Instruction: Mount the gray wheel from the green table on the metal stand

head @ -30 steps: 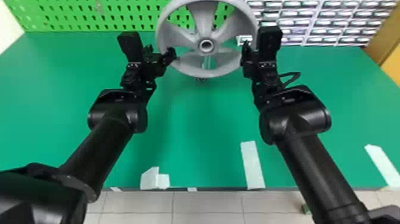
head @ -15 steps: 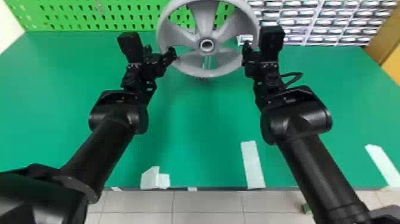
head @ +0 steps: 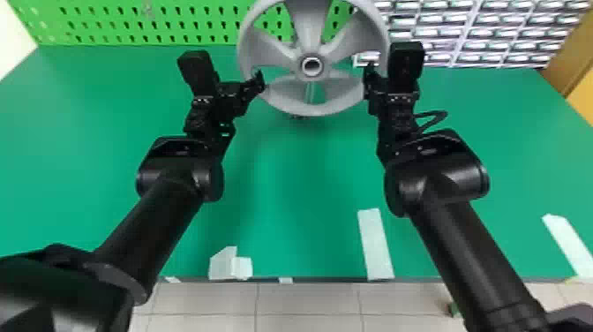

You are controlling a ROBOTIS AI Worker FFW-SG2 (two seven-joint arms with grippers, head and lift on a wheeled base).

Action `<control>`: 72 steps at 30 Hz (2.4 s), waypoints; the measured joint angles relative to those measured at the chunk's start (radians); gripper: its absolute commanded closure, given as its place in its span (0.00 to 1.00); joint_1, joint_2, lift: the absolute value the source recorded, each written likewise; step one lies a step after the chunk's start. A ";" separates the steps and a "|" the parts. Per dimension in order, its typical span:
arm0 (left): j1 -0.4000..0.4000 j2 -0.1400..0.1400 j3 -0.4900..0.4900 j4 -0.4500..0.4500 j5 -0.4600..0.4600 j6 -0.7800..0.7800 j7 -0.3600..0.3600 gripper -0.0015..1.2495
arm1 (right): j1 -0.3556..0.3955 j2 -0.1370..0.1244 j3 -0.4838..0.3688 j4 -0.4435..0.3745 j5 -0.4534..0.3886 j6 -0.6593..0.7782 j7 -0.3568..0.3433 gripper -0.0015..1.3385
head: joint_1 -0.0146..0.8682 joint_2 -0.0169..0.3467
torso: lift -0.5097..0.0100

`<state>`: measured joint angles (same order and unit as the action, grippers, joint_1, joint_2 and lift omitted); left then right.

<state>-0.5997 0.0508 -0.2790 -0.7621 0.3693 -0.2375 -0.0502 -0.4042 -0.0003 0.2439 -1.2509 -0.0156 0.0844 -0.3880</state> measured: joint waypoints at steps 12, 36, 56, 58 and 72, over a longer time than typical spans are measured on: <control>0.000 0.000 -0.016 0.000 0.005 -0.002 -0.001 0.06 | -0.003 0.000 0.013 0.008 -0.002 -0.008 0.000 0.35 | 1.00 0.19 | 0.79; 0.005 -0.003 -0.035 0.000 0.020 -0.026 -0.001 0.06 | -0.005 0.000 0.030 0.025 -0.025 -0.044 -0.012 0.31 | 1.00 0.19 | 0.79; 0.012 -0.002 -0.032 -0.003 0.020 -0.034 -0.002 0.06 | -0.002 0.000 0.053 0.023 -0.046 -0.060 -0.012 0.22 | 1.00 0.19 | 0.79; 0.015 -0.002 -0.031 -0.007 0.019 -0.034 -0.002 0.06 | -0.001 0.000 0.053 0.020 -0.047 -0.061 -0.012 0.22 | 1.00 0.19 | 0.79; 0.094 0.014 0.010 -0.160 -0.043 0.013 -0.002 0.06 | 0.043 0.000 0.051 -0.061 -0.061 -0.058 -0.012 0.22 | 1.00 0.19 | 0.79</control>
<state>-0.5057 0.0652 -0.2694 -0.9222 0.3266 -0.2245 -0.0521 -0.3617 0.0000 0.2945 -1.3122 -0.0765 0.0267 -0.4004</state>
